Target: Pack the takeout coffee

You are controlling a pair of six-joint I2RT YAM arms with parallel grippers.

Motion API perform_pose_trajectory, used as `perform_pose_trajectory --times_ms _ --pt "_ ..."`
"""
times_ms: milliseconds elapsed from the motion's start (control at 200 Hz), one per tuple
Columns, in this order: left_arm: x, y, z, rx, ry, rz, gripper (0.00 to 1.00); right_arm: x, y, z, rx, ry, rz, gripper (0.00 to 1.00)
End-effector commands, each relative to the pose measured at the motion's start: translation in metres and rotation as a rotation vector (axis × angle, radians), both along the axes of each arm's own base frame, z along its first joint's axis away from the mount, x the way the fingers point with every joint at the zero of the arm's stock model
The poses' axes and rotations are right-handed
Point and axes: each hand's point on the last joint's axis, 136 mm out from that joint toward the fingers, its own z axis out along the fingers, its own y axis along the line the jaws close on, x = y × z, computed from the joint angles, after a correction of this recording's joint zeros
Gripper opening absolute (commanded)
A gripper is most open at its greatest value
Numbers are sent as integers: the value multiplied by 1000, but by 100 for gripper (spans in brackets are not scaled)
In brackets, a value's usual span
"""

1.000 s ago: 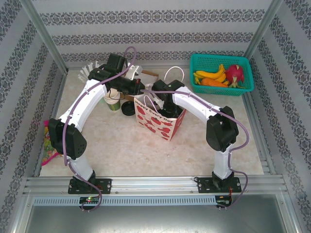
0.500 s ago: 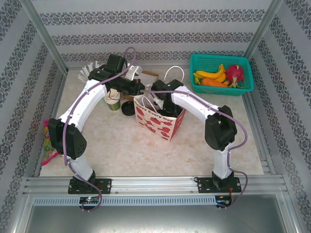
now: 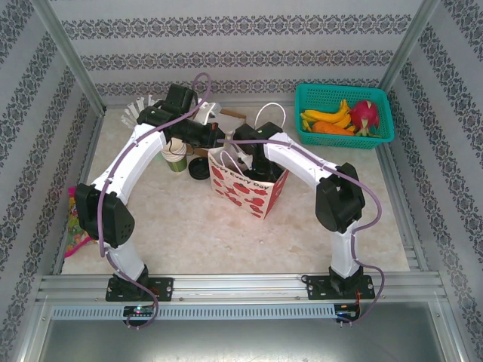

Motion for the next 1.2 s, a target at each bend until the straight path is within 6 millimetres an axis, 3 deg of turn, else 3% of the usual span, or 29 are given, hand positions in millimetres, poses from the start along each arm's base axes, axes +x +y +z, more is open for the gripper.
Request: perform_pose_trajectory --times_ms 0,210,320,500,754,1194 --pt "-12 -15 18 -90 -11 -65 0 -16 -13 -44 -110 114 -42 51" --pt "-13 -16 13 -92 3 -64 0 -19 -16 -85 -161 179 -65 50" --pt "-14 -13 12 -76 -1 -59 0 -21 -14 -88 -152 188 -63 50" --pt "-14 -10 14 -59 -14 -51 0 -13 -14 -60 -117 140 -58 52" --pt "-16 -6 19 -40 -58 -57 0 -11 2 -11 20 75 -58 64" --pt "-16 -3 22 -16 -71 -49 0 -12 7 33 64 16 -21 84"
